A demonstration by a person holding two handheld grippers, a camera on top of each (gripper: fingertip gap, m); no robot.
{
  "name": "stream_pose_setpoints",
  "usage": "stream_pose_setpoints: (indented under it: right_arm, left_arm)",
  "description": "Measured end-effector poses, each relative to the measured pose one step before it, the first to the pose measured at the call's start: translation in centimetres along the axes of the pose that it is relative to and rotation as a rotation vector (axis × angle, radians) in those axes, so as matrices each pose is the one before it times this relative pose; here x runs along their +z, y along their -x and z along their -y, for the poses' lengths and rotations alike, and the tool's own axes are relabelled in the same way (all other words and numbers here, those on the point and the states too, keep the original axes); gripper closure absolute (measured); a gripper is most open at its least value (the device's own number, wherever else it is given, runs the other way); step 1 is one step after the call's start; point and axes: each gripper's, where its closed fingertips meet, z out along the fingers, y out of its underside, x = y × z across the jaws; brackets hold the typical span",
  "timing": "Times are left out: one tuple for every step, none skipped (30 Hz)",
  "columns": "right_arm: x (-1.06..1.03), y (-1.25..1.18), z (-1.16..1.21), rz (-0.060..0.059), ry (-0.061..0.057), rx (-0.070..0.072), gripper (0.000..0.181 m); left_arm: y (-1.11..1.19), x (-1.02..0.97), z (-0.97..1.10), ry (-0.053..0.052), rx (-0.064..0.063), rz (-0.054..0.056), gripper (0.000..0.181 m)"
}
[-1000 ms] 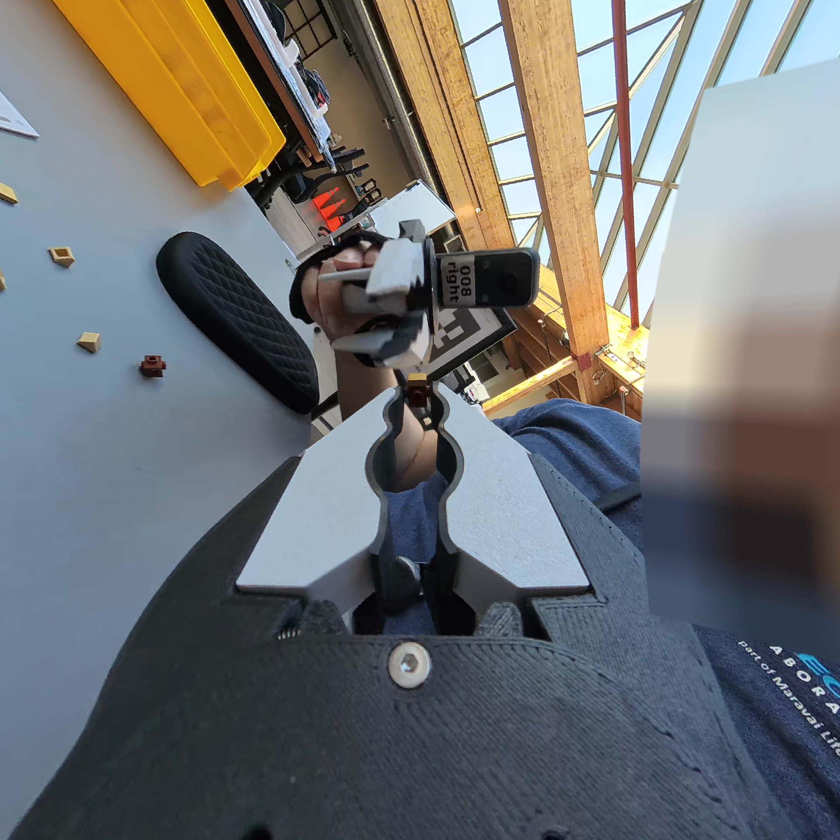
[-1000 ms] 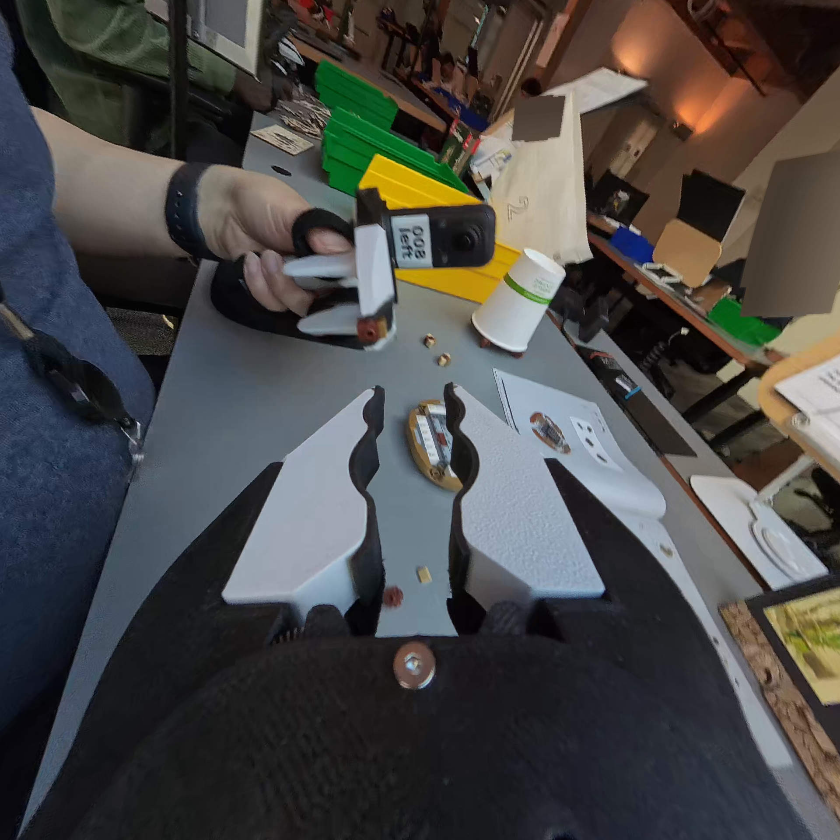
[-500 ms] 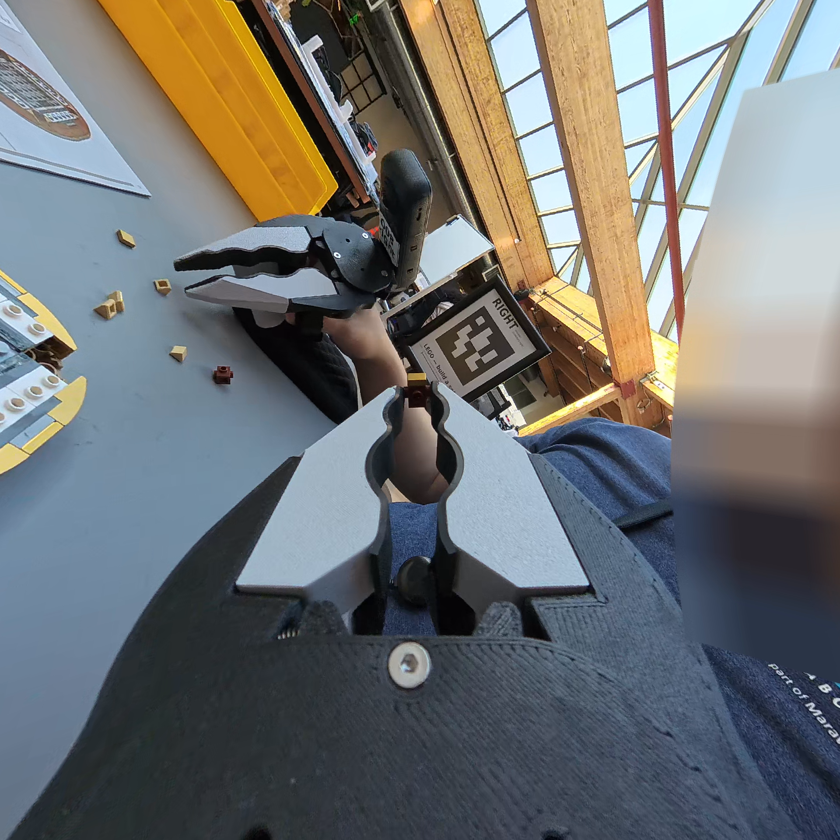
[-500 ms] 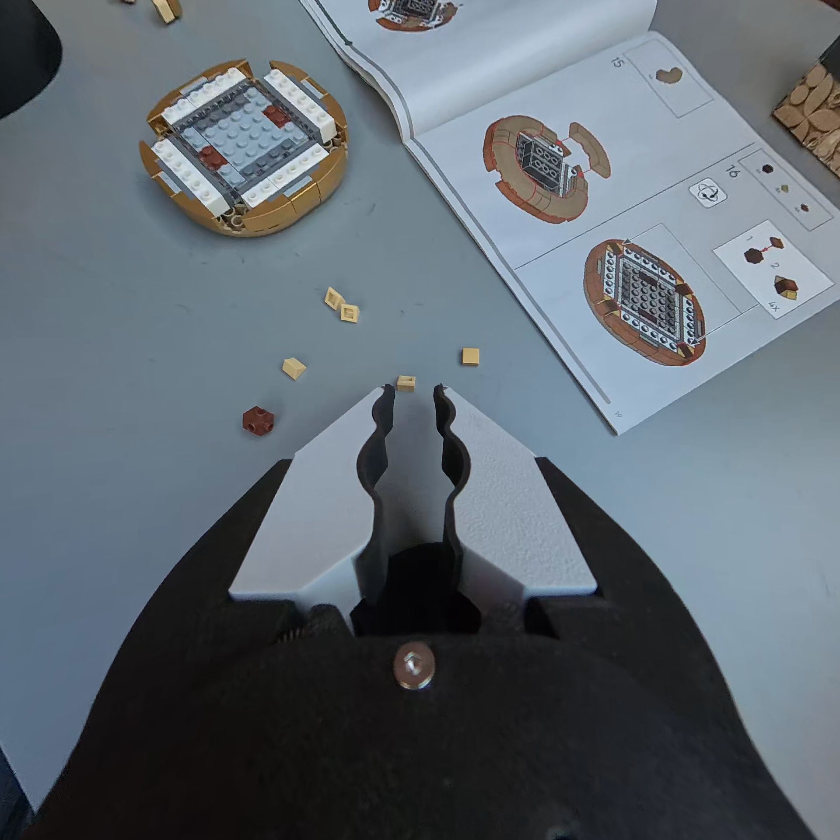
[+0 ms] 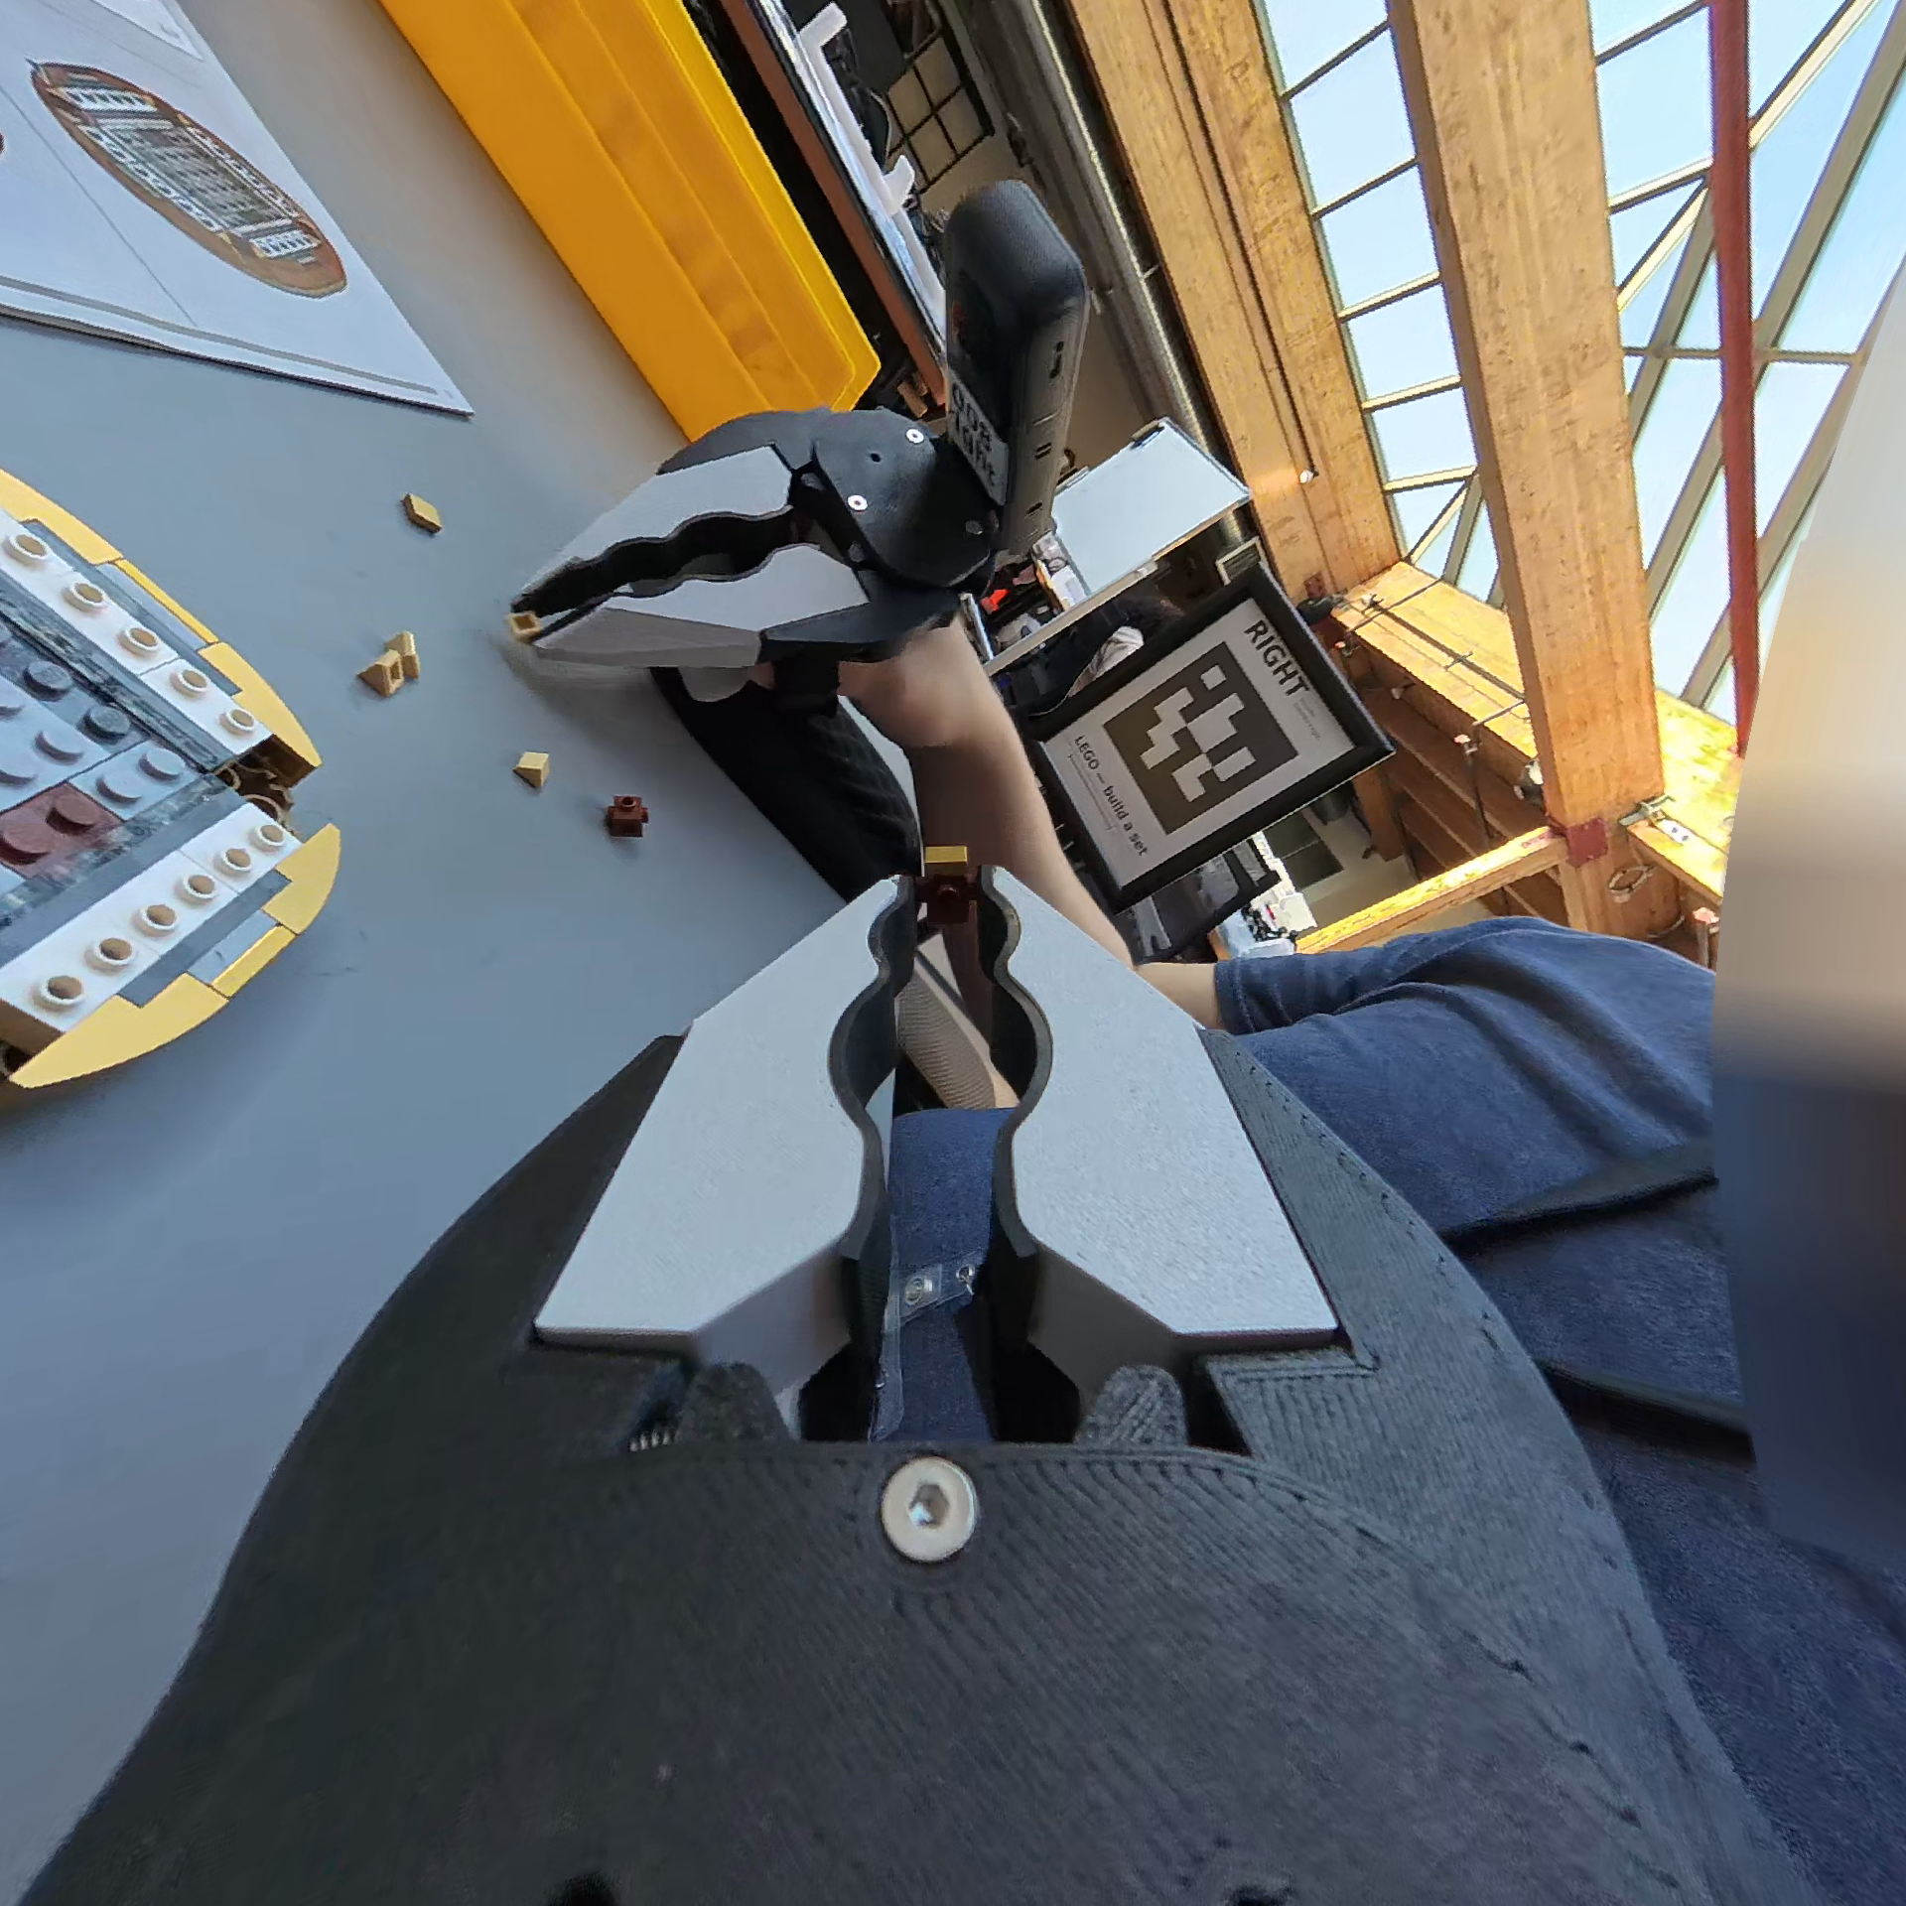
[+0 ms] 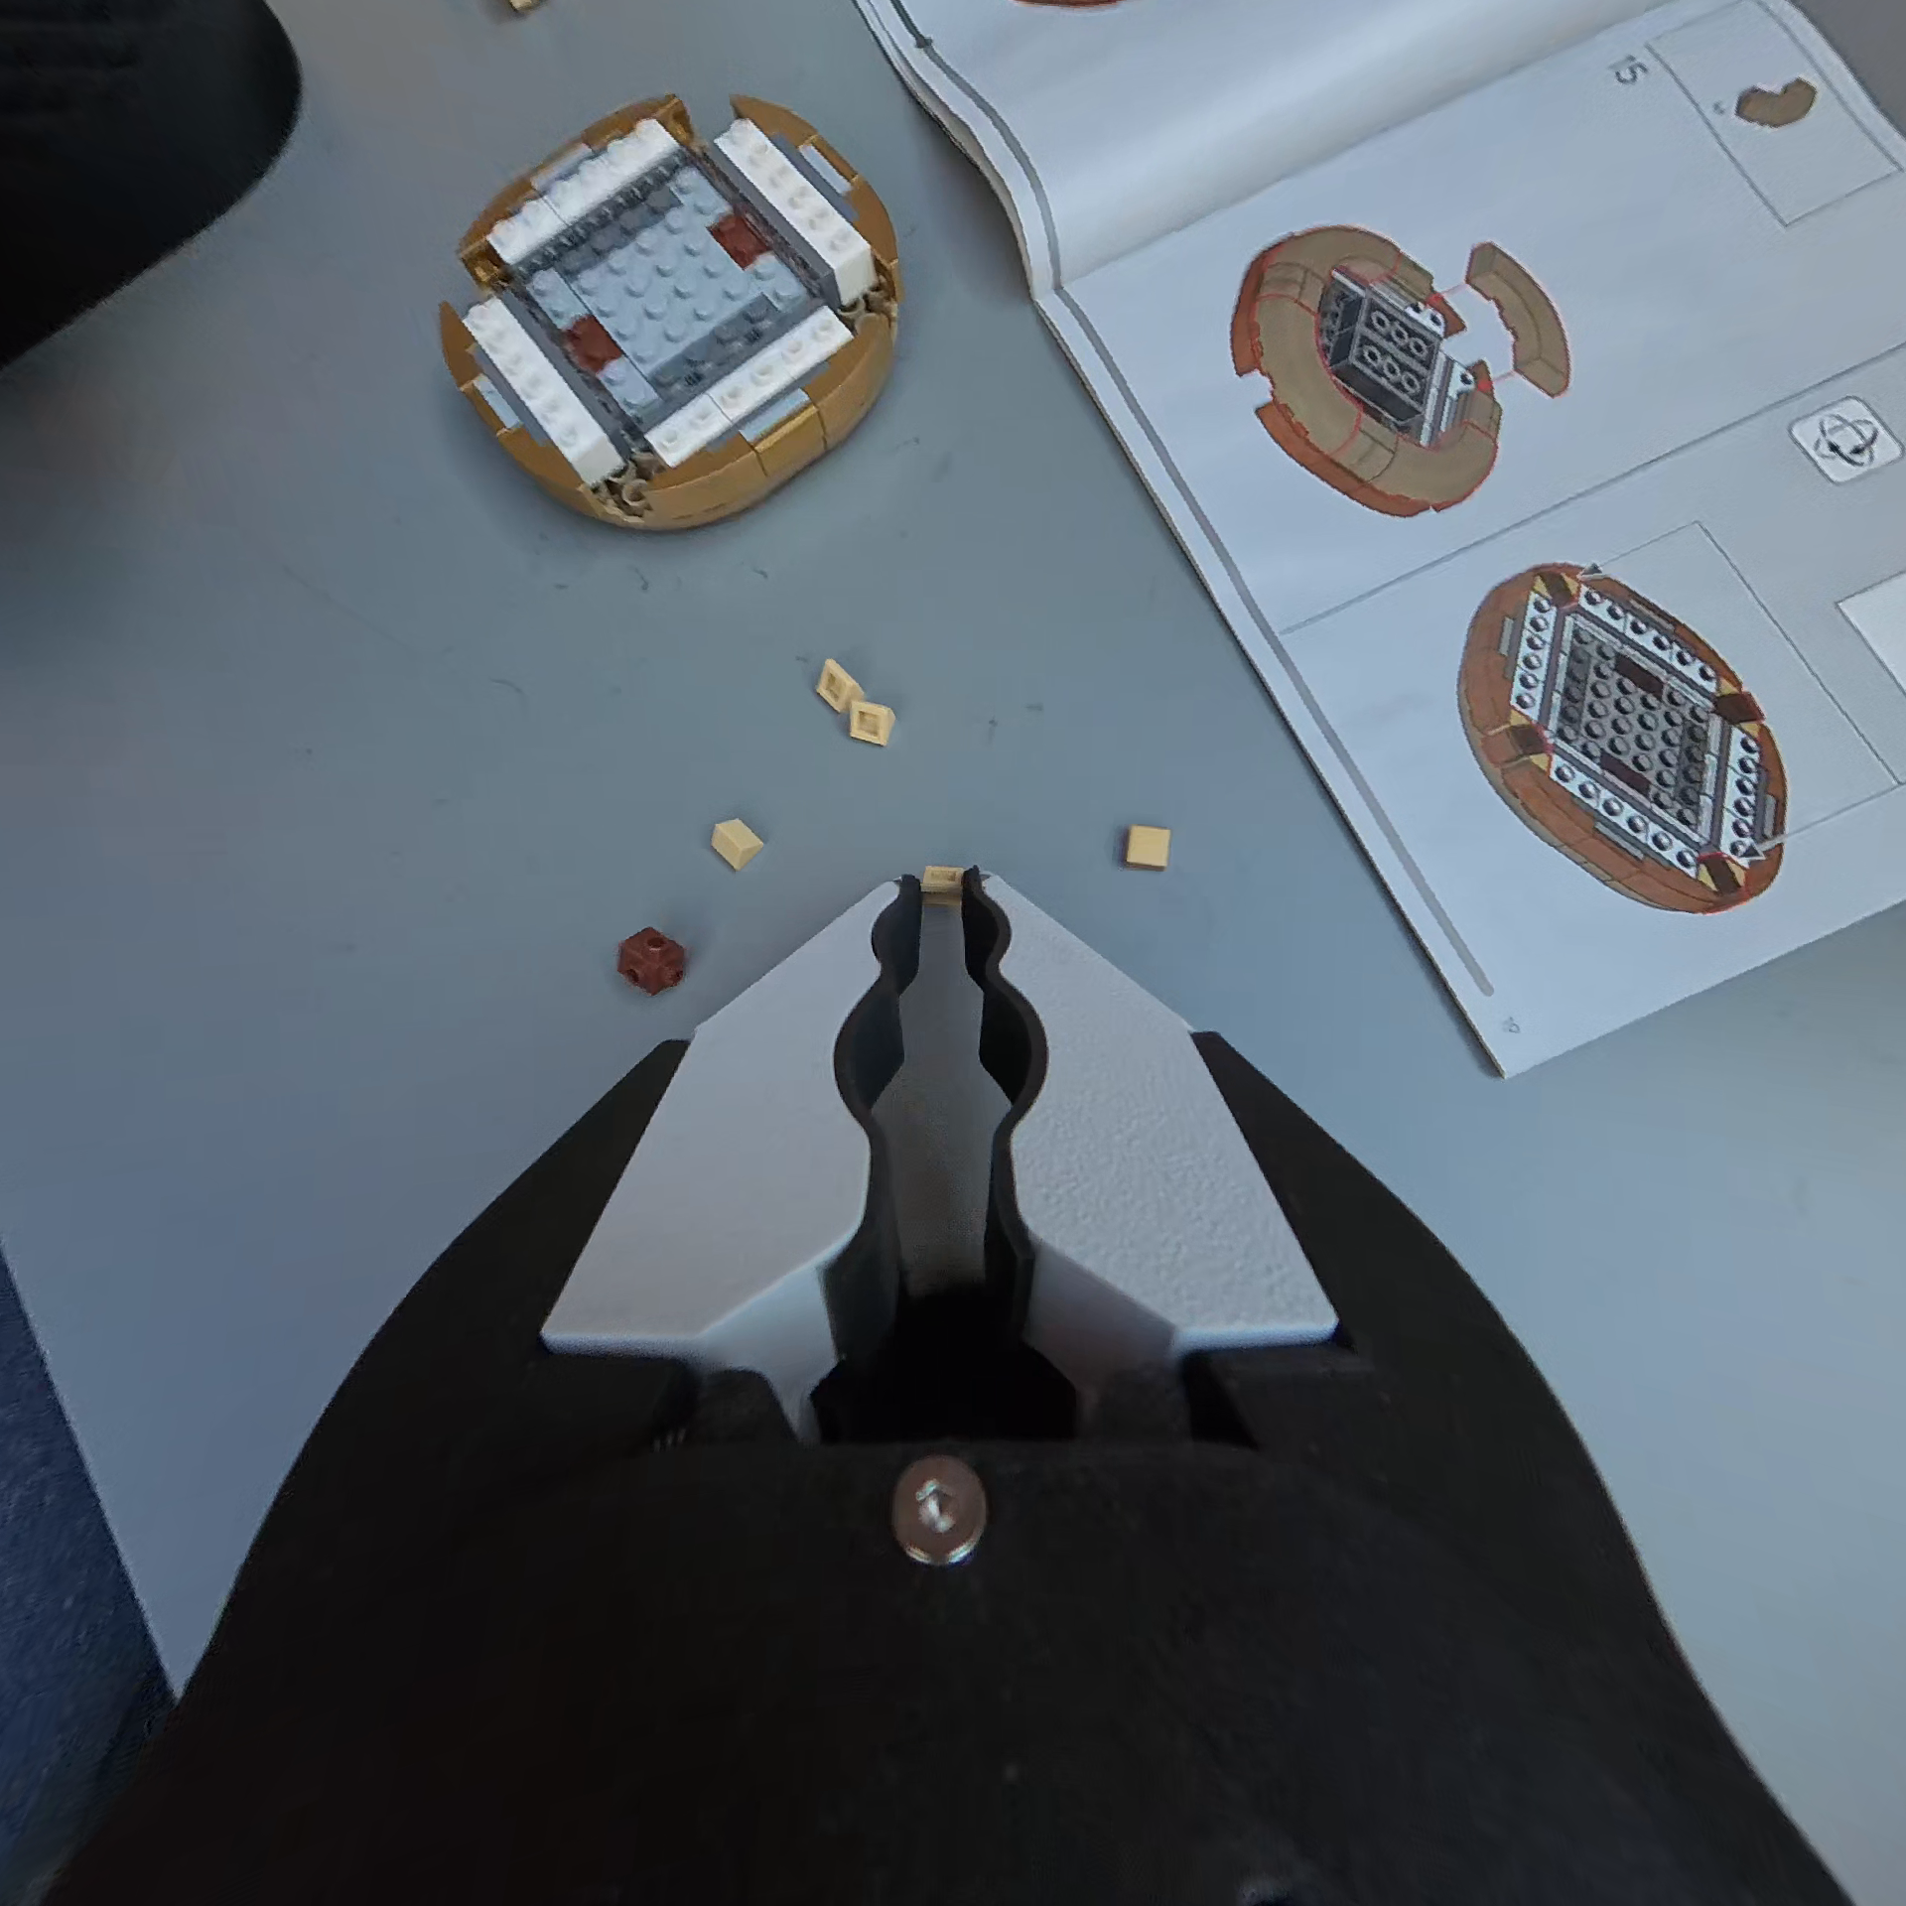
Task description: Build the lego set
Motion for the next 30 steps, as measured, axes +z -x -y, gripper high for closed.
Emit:
stream_pose_setpoints:
  right_arm:
    - [-0.357, 0.754, 0.600, 0.0420, -0.0339, -0.0031, 0.174]
    - [-0.399, 1.114, 0.676, 0.0613, -0.0327, -0.0002, 0.174]
    - [-0.391, 1.439, 0.638, 0.0760, -0.0252, -0.0013, 0.174]
    - [-0.350, 1.461, 0.659, 0.0724, -0.0226, -0.0009, 0.174]
    - [-0.275, 1.525, 0.669, 0.0735, -0.0205, -0.0012, 0.174]
    - [-0.188, 1.517, 0.532, 0.0724, -0.0108, -0.0011, 0.174]
    - [-0.083, 1.174, 0.432, 0.0508, -0.0034, 0.0004, 0.174]
    - [-0.010, 0.984, 0.334, 0.0419, 0.0022, 0.0001, 0.174]
    - [0.059, 0.874, 0.330, 0.0376, 0.0033, 0.0009, 0.174]
    - [0.100, 0.792, 0.325, 0.0362, 0.0019, 0.0004, 0.174]
    - [0.166, 0.667, 0.269, 0.0320, 0.0045, 0.0024, 0.174]
    - [0.203, 0.374, 0.173, 0.0197, 0.0081, 0.0059, 0.174]
    - [0.230, 0.130, 0.018, 0.0097, 0.0154, 0.0085, 0.174]
    - [0.252, 0.089, -0.068, 0.0105, 0.0195, 0.0070, 0.174]
    - [0.261, 0.119, -0.049, 0.0124, 0.0159, 0.0036, 0.174]
    - [0.242, 0.115, 0.022, 0.0105, 0.0106, 0.0008, 0.174]
    - [0.187, 0.134, 0.079, 0.0113, 0.0051, -0.0018, 0.174]
    - [0.110, 0.136, 0.119, 0.0115, 0.0008, 0.0000, 0.174]
    - [0.048, 0.022, 0.181, 0.0059, -0.0053, 0.0016, 0.174]
    - [0.009, -0.061, 0.126, 0.0024, -0.0037, 0.0021, 0.174]
    - [-0.023, -0.051, 0.045, 0.0036, -0.0006, 0.0000, 0.174]
    - [-0.039, -0.023, 0.127, 0.0059, -0.0097, 0.0001, 0.174]
    - [-0.023, 0.065, 0.183, 0.0125, -0.0154, 0.0050, 0.174]
    - [-0.006, 0.095, 0.144, 0.0148, -0.0151, 0.0081, 0.174]
    - [0.005, 0.037, 0.100, 0.0115, -0.0136, 0.0093, 0.174]
    - [0.018, -0.018, 0.076, 0.0087, -0.0129, 0.0093, 0.174]
    - [-0.008, 0.000, 0.088, 0.0110, -0.0150, 0.0121, 0.174]
    - [-0.019, 0.018, 0.106, 0.0137, -0.0169, 0.0162, 0.174]
    - [-0.048, -0.004, 0.175, 0.0123, -0.0224, 0.0159, 0.174]
    - [-0.052, 0.026, 0.190, 0.0141, -0.0228, 0.0164, 0.174]
  left_arm:
    - [0.233, 0.080, -0.036, 0.0010, 0.0136, 0.0128, 0.172]
    - [0.189, 0.087, -0.021, 0.0011, 0.0151, 0.0109, 0.172]
    - [0.193, 0.110, 0.015, 0.0005, 0.0174, 0.0115, 0.172]
    - [0.173, 0.149, -0.055, 0.0063, 0.0151, 0.0102, 0.172]
    - [0.097, 0.167, -0.003, 0.0053, 0.0117, 0.0066, 0.172]
    - [-0.086, 0.183, 0.075, 0.0024, 0.0125, -0.0035, 0.172]
    - [-0.219, 0.198, 0.079, 0.0042, 0.0085, -0.0107, 0.172]
    - [-0.271, 0.226, 0.120, 0.0045, 0.0051, -0.0125, 0.172]
    - [-0.294, 0.270, 0.086, 0.0078, 0.0076, -0.0123, 0.172]
    - [-0.278, 0.326, -0.016, 0.0141, 0.0079, -0.0120, 0.172]
    - [-0.175, 0.383, -0.084, 0.0164, 0.0081, -0.0069, 0.172]
    - [-0.077, 0.410, -0.191, 0.0199, 0.0123, -0.0007, 0.172]
    - [-0.011, 0.379, -0.176, 0.0172, 0.0153, 0.0041, 0.172]
    - [0.091, 0.287, -0.066, 0.0065, 0.0142, 0.0102, 0.172]
    - [0.055, 0.226, -0.035, 0.0042, 0.0089, 0.0052, 0.171]
    - [-0.045, 0.177, -0.085, 0.0063, 0.0012, -0.0047, 0.172]
    - [-0.047, 0.132, -0.107, 0.0074, -0.0050, -0.0075, 0.172]
    - [-0.054, 0.082, -0.101, 0.0049, -0.0026, -0.0070, 0.172]
    - [-0.044, 0.054, -0.128, 0.0060, -0.0004, -0.0040, 0.172]
    - [-0.003, 0.022, -0.127, 0.0051, -0.0004, -0.0006, 0.172]
    - [0.019, -0.032, -0.016, -0.0018, -0.0014, 0.0004, 0.172]
    - [0.015, -0.064, 0.049, -0.0059, -0.0050, -0.0013, 0.172]
    - [-0.093, -0.087, 0.091, -0.0074, -0.0068, -0.0095, 0.172]
    - [-0.115, -0.071, 0.074, -0.0068, -0.0081, -0.0114, 0.172]
    - [-0.046, -0.059, 0.051, -0.0056, -0.0060, -0.0060, 0.172]
    - [0.017, -0.030, 0.007, -0.0037, -0.0033, -0.0014, 0.172]
    - [0.004, -0.019, -0.028, -0.0010, -0.0019, -0.0020, 0.172]
    - [-0.048, -0.021, 0.050, -0.0053, -0.0025, -0.0048, 0.172]
    - [-0.037, -0.055, 0.117, -0.0094, -0.0034, -0.0044, 0.172]
    - [-0.078, -0.048, 0.089, -0.0062, -0.0039, -0.0060, 0.172]
